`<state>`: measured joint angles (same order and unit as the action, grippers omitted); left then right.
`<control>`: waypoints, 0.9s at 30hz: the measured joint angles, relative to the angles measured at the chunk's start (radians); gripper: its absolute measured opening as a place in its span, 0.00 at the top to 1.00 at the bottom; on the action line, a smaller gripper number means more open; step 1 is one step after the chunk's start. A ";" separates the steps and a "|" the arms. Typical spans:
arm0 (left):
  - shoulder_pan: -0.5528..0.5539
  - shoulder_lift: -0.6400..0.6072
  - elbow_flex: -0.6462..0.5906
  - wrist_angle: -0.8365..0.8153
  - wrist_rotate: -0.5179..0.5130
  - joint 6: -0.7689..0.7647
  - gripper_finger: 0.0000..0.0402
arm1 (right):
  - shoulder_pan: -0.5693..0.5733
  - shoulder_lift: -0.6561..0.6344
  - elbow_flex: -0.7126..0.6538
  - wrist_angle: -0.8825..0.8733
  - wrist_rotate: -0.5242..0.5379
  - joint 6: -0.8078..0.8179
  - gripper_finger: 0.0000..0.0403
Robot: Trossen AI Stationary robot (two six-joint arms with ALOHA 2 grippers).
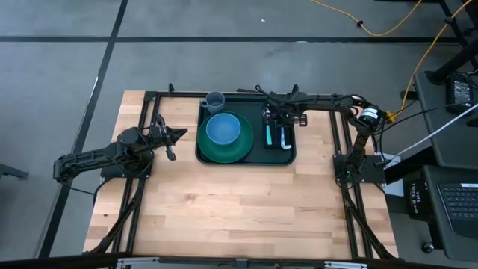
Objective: Set up tray
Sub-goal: Put the white patterned table knife on the black table napkin to the right of the blue fork
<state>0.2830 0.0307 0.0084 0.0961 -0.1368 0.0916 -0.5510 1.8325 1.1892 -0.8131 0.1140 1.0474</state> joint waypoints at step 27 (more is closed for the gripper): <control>0.000 0.000 0.000 0.000 0.000 0.000 0.99 | 0.000 0.008 0.000 0.009 0.024 -0.032 0.83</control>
<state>0.2832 0.0307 0.0085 0.0959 -0.1368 0.0914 -0.5513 1.8408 1.1889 -0.8043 0.1383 1.0158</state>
